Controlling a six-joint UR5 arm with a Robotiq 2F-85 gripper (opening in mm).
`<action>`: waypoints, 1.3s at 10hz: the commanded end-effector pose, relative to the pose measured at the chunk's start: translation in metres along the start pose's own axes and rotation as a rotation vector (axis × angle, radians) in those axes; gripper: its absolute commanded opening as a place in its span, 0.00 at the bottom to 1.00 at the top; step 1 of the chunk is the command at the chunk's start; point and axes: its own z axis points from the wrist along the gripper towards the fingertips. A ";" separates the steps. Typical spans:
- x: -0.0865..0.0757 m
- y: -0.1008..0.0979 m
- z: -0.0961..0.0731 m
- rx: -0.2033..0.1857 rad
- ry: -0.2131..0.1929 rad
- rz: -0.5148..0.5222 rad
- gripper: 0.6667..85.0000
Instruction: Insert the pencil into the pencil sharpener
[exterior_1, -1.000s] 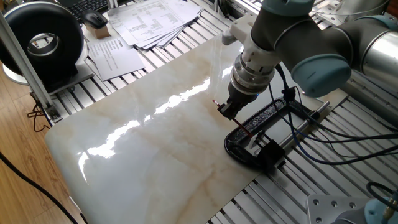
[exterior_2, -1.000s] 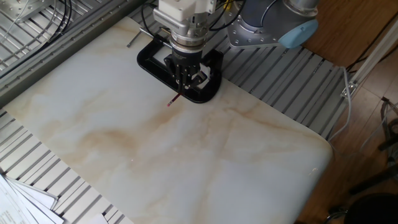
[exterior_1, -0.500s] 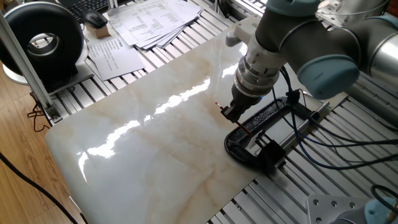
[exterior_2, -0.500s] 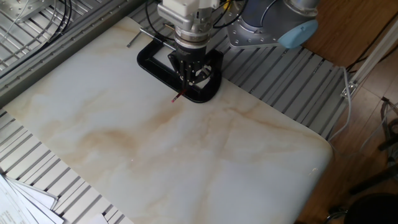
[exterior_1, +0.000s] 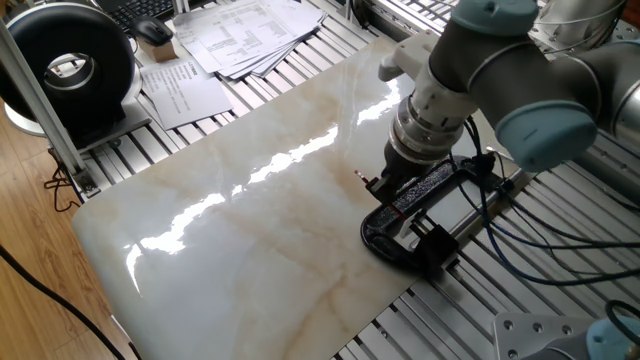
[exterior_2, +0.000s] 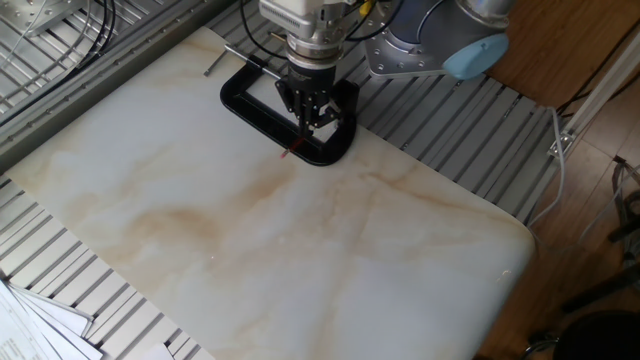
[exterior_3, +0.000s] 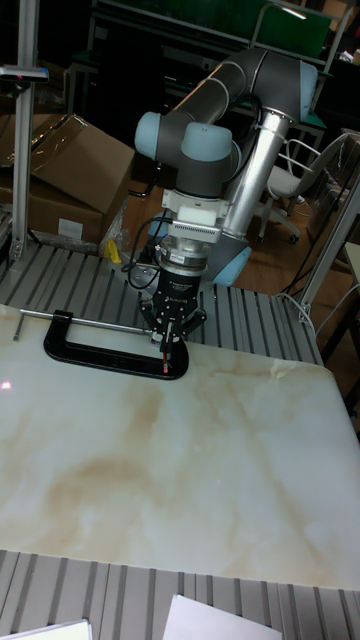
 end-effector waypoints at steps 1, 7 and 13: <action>0.003 0.002 0.000 -0.013 -0.007 0.007 0.01; 0.006 0.007 0.001 -0.028 0.003 0.016 0.01; 0.011 0.008 -0.002 -0.074 0.021 -0.021 0.43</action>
